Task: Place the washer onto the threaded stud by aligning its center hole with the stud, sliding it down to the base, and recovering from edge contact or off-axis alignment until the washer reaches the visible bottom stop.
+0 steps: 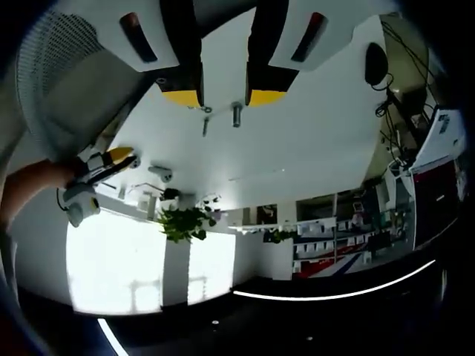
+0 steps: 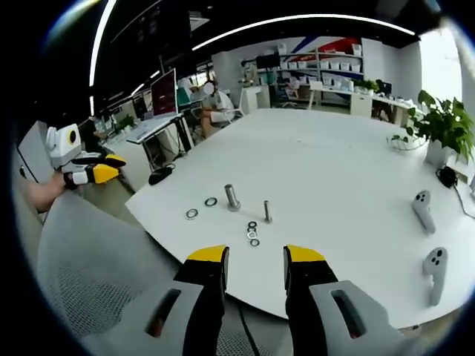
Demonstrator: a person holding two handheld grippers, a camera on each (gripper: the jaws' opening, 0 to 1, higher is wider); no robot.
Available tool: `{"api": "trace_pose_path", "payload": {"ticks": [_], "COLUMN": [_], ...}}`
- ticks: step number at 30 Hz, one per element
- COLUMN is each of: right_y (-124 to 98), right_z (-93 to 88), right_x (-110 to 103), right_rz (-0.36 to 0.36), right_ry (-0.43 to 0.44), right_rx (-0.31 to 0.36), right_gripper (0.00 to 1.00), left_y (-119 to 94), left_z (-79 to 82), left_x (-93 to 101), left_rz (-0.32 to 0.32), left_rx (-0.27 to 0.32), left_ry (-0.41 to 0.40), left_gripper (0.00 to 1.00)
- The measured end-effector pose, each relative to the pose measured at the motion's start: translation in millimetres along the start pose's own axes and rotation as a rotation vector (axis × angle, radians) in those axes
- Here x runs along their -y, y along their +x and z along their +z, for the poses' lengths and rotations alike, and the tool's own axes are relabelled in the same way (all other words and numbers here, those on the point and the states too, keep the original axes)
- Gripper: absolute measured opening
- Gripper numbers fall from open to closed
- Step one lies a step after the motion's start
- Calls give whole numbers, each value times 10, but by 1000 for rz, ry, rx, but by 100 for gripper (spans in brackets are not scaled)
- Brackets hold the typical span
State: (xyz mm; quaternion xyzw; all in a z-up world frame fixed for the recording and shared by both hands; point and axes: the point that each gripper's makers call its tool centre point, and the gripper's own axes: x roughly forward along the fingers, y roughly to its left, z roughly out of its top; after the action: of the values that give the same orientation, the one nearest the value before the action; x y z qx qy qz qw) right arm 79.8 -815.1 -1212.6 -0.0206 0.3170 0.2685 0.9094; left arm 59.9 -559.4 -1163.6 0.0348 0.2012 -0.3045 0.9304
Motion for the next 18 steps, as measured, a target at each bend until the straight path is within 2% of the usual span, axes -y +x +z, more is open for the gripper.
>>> {"api": "trace_pose_path", "payload": {"ticks": [6, 11, 18], "right_y": [-1, 12, 2], "right_z": [-14, -35, -22], "right_x": [31, -4, 28], "right_rz": [-11, -1, -11], "right_ry": [24, -9, 3], "right_rx": [-3, -17, -8], "right_gripper": [32, 32, 32], "left_y": [-5, -3, 8], "left_z": [3, 12, -14], "left_x": [-32, -3, -2], "left_rz": [14, 0, -1], "left_rx": [4, 7, -8], "left_ry": [-7, -2, -11], "left_gripper": [20, 20, 20]}}
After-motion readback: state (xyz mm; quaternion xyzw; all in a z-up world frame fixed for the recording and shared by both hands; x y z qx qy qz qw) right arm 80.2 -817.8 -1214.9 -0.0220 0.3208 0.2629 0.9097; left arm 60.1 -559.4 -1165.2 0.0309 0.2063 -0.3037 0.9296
